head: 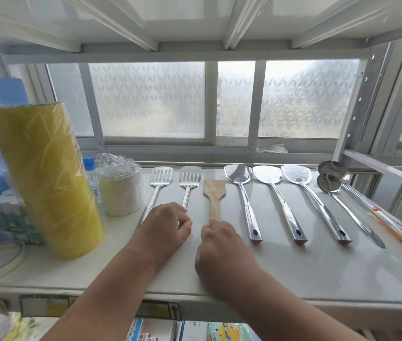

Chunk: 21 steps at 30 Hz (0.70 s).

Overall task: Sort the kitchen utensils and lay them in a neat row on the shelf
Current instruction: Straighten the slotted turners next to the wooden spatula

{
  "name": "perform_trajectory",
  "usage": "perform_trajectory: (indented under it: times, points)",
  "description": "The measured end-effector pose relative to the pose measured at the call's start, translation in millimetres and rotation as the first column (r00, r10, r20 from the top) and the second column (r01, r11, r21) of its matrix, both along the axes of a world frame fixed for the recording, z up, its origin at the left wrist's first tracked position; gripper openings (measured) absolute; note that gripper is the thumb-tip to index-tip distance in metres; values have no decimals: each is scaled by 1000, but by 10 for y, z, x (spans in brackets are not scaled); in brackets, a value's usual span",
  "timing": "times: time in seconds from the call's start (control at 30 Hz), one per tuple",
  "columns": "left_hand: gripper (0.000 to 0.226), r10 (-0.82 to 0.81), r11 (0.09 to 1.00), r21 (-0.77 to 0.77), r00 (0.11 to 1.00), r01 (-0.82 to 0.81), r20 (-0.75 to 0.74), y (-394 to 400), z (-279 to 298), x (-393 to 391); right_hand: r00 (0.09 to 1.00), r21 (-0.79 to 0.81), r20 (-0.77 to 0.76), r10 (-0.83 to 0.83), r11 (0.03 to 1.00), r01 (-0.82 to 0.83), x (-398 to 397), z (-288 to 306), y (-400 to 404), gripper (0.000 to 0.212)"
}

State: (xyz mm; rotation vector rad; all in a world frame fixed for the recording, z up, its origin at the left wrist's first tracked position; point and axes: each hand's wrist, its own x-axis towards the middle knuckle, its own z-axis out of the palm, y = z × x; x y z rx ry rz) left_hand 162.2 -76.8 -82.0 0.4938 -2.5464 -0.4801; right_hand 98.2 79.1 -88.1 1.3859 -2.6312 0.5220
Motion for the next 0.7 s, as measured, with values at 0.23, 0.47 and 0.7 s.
perform_trajectory:
  times: [0.23, 0.47, 0.7]
  points:
    - [21, 17, 1000, -21, 1000, -17, 5, 14, -8, -11, 1000, 25, 6, -7, 1000, 6, 6, 45, 20, 53]
    - [22, 16, 998, -63, 1000, -16, -1, 56, 86, 5, 995, -100, -53, 80, 991, -85, 123, 225, 265, 11]
    - [31, -165, 981, -101, 986, 164, 1, 594, 431, -418, 971, -401, -3, -240, 890, 219, -681, 627, 964, 26]
